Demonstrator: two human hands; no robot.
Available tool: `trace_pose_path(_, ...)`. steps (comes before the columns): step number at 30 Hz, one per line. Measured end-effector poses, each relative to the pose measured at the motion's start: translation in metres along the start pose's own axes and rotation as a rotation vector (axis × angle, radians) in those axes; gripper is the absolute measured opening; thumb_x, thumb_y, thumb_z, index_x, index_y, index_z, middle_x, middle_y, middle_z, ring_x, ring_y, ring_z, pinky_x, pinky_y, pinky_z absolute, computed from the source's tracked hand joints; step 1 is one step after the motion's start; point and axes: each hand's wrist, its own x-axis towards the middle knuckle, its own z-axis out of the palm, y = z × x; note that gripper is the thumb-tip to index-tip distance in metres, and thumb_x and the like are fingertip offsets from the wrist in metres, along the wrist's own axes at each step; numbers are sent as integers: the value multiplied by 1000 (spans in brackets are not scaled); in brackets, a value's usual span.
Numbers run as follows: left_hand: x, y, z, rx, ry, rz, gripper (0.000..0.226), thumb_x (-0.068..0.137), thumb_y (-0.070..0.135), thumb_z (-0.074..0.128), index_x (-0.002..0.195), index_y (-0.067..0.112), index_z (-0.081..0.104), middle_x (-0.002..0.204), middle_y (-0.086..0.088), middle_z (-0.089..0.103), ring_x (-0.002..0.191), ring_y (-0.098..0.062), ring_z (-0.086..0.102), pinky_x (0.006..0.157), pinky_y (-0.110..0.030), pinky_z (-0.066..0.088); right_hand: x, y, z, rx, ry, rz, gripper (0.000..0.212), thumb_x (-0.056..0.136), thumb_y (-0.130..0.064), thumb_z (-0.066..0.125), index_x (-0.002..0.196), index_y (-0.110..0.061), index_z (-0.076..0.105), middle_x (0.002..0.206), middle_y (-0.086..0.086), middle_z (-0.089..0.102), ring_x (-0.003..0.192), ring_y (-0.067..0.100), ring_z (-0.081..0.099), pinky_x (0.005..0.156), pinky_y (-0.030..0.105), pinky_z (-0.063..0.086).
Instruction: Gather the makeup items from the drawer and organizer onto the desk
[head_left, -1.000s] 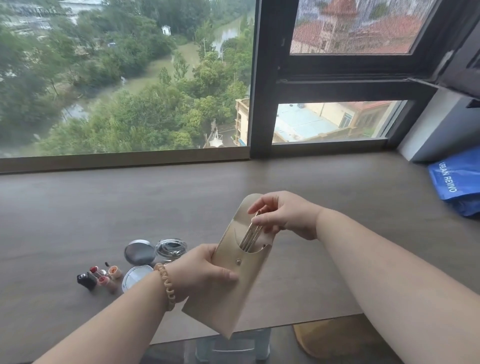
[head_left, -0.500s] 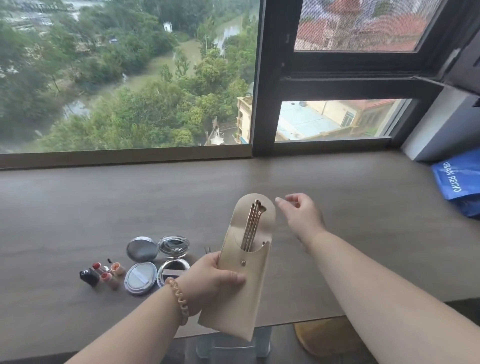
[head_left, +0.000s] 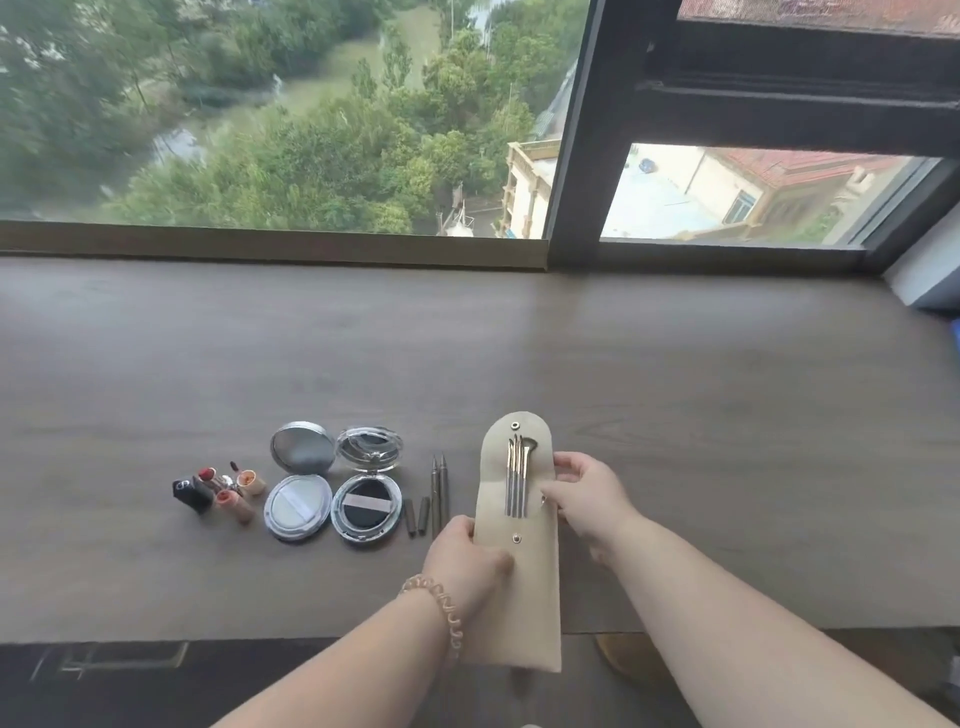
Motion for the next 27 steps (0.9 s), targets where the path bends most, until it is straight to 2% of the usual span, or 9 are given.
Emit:
trace_pose_path(2,7,-2,3,71,64,29,21,75,20,63,94,16,53,90,2,65,86,-17,63,75,-27,49,6,5,5,-10,-6,-17,40,81,4,54,116,-17,57,95,4,69,81,17,65,66,25,50)
trace_pose_path(6,16,-1,3,158,150,53,20,77,23,64,92,18,51,86,5,60,82,-16,57,70,-23,39,13,8,14,-59,-37,-81,40,82,-3,57,117,-23,57,93,0,72,80,16,67,73,30,53)
trace_pose_path(9,21,1,2,190,198,54,24,77,23,64,97,17,52,89,4,60,90,-18,60,70,-22,37,16,7,19,-77,-38,-133,44,81,0,56,116,-26,54,95,-7,69,75,5,64,62,14,51)
trace_pose_path(11,25,2,2,221,219,60,27,77,24,65,100,16,53,96,1,64,96,-20,61,71,-22,39,18,5,20,-122,-40,-159,51,80,2,55,120,-30,49,98,-11,65,79,2,62,59,9,48)
trace_pose_path(15,29,4,1,467,279,113,34,75,39,64,98,17,53,102,-2,66,100,-25,61,80,-32,48,22,3,21,-287,-58,-192,64,76,-6,59,135,-23,43,115,-6,61,94,11,63,85,30,52)
trace_pose_path(17,28,6,0,585,317,137,36,76,44,62,100,19,52,104,-2,66,101,-25,61,78,-33,46,21,1,22,-388,-56,-204,72,76,-10,62,141,-23,36,128,-2,51,96,10,58,91,29,47)
trace_pose_path(20,26,10,0,651,351,174,38,76,45,62,101,19,49,108,-2,62,104,-25,59,80,-34,45,13,3,25,-551,-73,-252,68,81,-13,63,142,-22,34,126,0,44,101,13,49,89,21,36)
trace_pose_path(23,26,9,0,674,342,175,44,74,48,65,103,19,49,110,-3,59,106,-25,58,83,-35,47,11,10,29,-638,-108,-309,59,82,-16,60,138,-24,41,130,1,47,122,16,44,100,27,36)
trace_pose_path(27,20,8,2,663,337,194,45,74,47,62,107,20,49,112,-3,61,107,-25,58,85,-35,47,8,7,27,-683,-148,-330,60,83,-15,58,140,-21,40,139,1,46,128,15,42,105,30,34)
